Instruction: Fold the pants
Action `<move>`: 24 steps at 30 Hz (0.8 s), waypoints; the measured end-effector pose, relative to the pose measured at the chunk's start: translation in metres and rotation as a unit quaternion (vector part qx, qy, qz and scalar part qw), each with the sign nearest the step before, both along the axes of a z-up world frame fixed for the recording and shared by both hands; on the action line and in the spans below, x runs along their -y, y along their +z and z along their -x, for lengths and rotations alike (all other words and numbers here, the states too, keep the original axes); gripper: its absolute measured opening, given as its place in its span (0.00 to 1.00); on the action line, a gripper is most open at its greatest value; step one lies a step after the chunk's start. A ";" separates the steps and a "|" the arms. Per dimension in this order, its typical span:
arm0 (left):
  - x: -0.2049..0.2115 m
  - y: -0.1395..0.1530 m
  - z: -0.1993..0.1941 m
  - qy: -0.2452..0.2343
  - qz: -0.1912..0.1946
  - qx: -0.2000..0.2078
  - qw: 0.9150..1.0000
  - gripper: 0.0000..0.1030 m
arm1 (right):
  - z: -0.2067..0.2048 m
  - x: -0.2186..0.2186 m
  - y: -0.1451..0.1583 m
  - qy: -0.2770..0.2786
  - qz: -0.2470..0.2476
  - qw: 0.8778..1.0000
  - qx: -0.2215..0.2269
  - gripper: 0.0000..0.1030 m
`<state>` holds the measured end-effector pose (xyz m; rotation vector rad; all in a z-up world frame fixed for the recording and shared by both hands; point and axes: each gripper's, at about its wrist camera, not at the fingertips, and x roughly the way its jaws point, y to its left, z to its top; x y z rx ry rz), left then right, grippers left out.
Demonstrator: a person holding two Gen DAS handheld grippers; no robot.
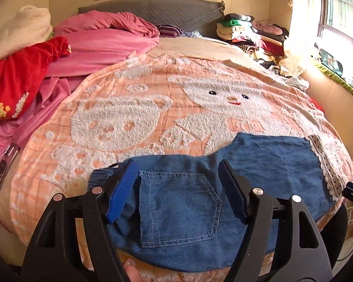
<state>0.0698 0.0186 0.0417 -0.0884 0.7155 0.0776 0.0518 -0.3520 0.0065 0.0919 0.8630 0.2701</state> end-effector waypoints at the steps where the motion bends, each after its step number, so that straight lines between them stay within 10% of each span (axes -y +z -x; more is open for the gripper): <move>1: 0.000 0.006 0.000 -0.002 0.000 0.005 1.000 0.63 | 0.001 0.003 0.002 -0.004 0.003 1.000 0.003 0.68; 13: 0.056 0.048 -0.027 -0.072 -0.020 0.049 0.996 0.67 | 0.009 0.039 0.006 -0.048 -0.007 0.999 0.021 0.68; 24: 0.159 0.022 -0.090 -0.222 -0.016 0.006 0.975 0.67 | 0.011 0.063 -0.009 -0.072 -0.053 0.996 0.010 0.68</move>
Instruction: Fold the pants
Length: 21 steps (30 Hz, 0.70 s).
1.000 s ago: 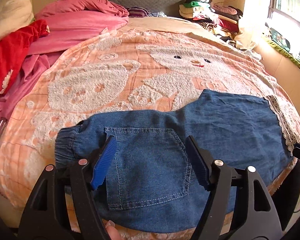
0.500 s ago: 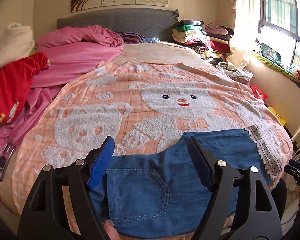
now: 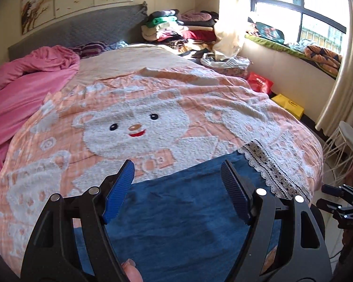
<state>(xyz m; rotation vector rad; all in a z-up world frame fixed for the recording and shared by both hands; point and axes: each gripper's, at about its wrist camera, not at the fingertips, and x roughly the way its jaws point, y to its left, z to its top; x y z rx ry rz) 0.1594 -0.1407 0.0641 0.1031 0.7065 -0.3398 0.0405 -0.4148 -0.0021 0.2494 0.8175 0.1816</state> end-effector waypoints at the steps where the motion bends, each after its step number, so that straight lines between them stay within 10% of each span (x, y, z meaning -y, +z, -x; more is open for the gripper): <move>1: 0.008 -0.003 -0.006 -0.010 0.000 -0.007 1.000 0.67 | 0.000 0.000 -0.002 -0.001 -0.002 1.000 -0.003 0.68; 21: 0.114 -0.072 -0.092 -0.186 -0.032 -0.095 0.977 0.67 | -0.027 -0.001 -0.036 0.004 -0.047 0.997 -0.054 0.68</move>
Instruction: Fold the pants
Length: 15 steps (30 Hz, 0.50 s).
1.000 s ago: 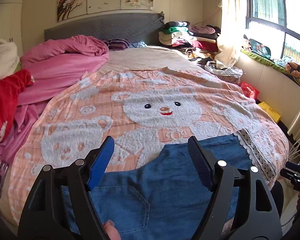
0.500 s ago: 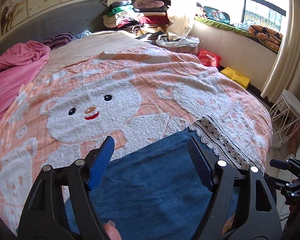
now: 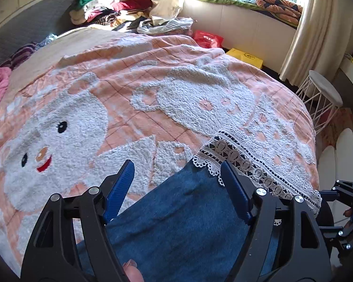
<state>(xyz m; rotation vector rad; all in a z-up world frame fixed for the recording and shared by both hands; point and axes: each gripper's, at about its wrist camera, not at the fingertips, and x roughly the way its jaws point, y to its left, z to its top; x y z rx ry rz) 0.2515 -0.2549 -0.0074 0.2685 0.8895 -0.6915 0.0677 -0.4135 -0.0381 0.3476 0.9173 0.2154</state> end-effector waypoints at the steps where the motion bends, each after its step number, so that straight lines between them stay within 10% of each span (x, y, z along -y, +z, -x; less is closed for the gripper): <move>1: 0.001 -0.003 -0.005 0.000 0.010 -0.015 1.000 0.67 | -0.002 -0.001 -0.002 -0.003 -0.001 1.000 -0.004 0.68; 5: 0.006 -0.020 -0.025 0.001 0.030 -0.062 0.998 0.53 | -0.008 -0.005 -0.007 0.000 -0.001 1.000 -0.002 0.70; 9: 0.006 -0.033 -0.025 -0.024 0.051 -0.107 0.993 0.26 | -0.004 -0.004 0.000 0.004 -0.014 1.000 0.011 0.50; 15: 0.020 -0.036 -0.015 -0.071 0.030 -0.099 0.992 0.25 | -0.013 -0.006 -0.004 0.014 -0.019 1.000 0.006 0.50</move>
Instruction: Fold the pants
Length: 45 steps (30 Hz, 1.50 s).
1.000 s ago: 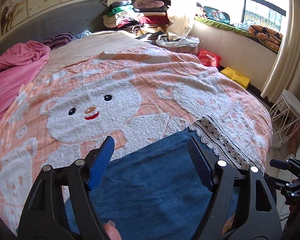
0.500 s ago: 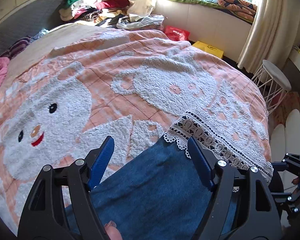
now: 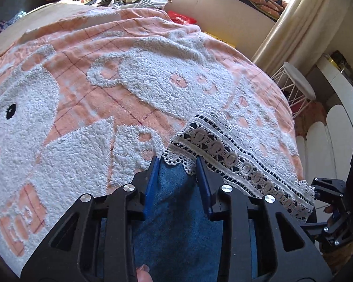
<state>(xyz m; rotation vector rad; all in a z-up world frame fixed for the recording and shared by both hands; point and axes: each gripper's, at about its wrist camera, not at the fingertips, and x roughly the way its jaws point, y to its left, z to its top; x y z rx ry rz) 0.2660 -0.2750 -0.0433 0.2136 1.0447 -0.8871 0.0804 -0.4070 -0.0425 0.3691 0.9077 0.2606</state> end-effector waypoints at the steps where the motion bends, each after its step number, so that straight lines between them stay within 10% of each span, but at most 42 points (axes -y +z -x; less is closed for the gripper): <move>1: 0.002 -0.003 -0.002 -0.002 -0.002 -0.004 1.000 0.25 | -0.002 0.000 -0.002 0.002 0.000 1.000 -0.002 0.50; 12: 0.018 -0.015 0.001 -0.029 -0.006 -0.001 1.000 0.49 | -0.010 0.002 -0.008 0.015 -0.035 0.999 0.004 0.50; 16: 0.017 -0.012 0.002 -0.026 0.000 -0.008 1.000 0.34 | -0.011 0.003 -0.010 0.016 -0.043 0.999 0.004 0.29; 24: 0.010 0.003 0.015 -0.029 -0.008 0.027 0.999 0.11 | -0.005 -0.014 0.009 0.023 -0.031 0.999 0.037 0.24; 45: -0.160 0.053 0.049 0.115 0.063 0.039 0.991 0.10 | -0.002 -0.179 0.062 0.207 0.012 0.974 0.093 0.23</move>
